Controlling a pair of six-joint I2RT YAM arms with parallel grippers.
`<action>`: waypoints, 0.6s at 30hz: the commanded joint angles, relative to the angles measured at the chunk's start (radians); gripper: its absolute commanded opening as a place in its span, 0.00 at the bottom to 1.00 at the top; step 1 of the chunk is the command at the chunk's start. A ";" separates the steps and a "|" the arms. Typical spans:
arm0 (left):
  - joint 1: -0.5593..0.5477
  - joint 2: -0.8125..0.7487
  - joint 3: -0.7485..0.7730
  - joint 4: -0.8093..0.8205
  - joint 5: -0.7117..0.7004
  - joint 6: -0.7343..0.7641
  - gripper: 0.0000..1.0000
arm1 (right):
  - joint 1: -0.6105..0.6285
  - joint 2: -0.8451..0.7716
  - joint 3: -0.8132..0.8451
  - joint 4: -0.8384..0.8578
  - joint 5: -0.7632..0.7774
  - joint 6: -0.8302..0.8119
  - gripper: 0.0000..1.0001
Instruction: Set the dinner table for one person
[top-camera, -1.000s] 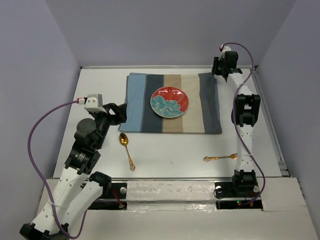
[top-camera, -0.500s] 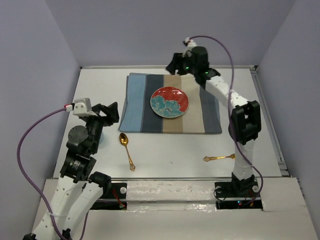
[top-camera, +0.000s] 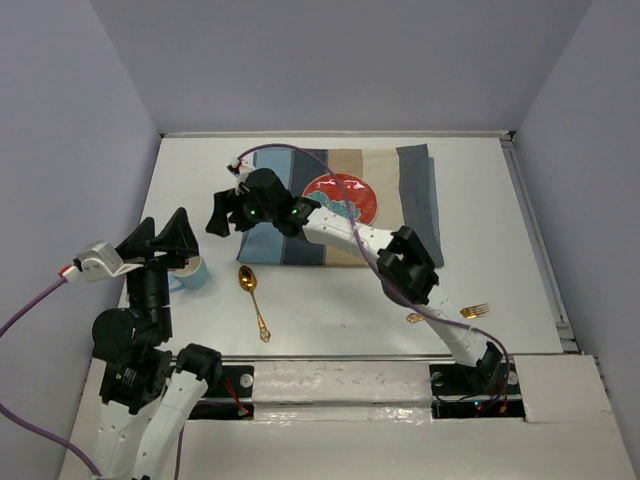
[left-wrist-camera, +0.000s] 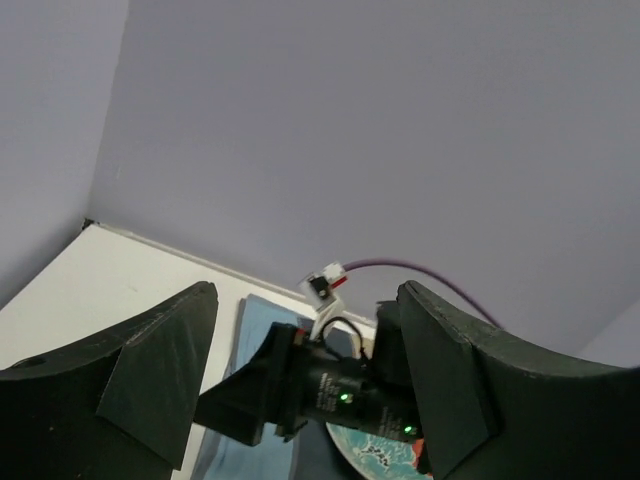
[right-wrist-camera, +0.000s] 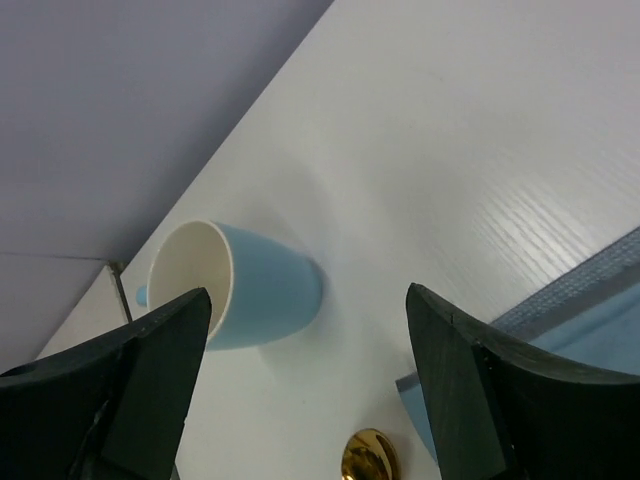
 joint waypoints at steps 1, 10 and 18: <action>-0.011 -0.047 0.006 0.076 -0.039 -0.007 0.84 | 0.056 0.062 0.179 -0.037 0.049 0.029 0.88; -0.015 -0.111 -0.042 0.095 -0.006 -0.011 0.84 | 0.117 0.225 0.330 -0.070 0.082 0.048 0.93; -0.028 -0.142 -0.046 0.079 -0.006 -0.008 0.85 | 0.148 0.274 0.353 -0.074 0.097 0.075 0.83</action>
